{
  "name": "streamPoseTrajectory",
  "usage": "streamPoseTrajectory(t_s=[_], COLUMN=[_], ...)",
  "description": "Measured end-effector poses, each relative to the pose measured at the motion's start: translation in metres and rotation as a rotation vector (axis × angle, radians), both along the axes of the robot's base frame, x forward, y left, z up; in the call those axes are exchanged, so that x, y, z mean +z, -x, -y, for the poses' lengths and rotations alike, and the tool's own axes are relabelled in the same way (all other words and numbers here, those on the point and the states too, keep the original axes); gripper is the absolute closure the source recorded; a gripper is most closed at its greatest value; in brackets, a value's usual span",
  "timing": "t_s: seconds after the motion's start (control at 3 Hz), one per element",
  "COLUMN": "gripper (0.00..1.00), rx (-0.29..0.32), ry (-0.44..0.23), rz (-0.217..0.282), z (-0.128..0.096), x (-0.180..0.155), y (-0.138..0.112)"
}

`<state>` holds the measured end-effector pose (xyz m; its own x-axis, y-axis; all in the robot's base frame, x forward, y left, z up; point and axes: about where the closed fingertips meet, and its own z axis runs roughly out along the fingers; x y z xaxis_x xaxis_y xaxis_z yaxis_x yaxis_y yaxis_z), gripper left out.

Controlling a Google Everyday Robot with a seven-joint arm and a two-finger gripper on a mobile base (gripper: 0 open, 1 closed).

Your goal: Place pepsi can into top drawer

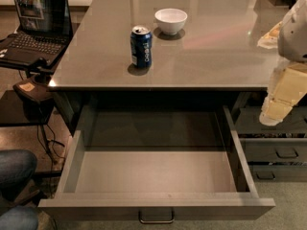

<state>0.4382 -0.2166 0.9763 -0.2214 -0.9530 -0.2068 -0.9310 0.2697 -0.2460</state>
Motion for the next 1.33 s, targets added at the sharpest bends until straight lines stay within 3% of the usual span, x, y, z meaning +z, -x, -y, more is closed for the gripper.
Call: streamPoseTrajectory(t_s=[0.67,1.0,1.33], gripper=[0.00,0.00,0.00], rx=[0.025,0.094,0.136], ry=[-0.035,-0.145,-0.308], rz=[0.000,-0.003,-0.024], z=[-0.005,-0.022,-0.036], x=[-0.004,-0.021,-0.064], y=[-0.013,-0.059,-0.140])
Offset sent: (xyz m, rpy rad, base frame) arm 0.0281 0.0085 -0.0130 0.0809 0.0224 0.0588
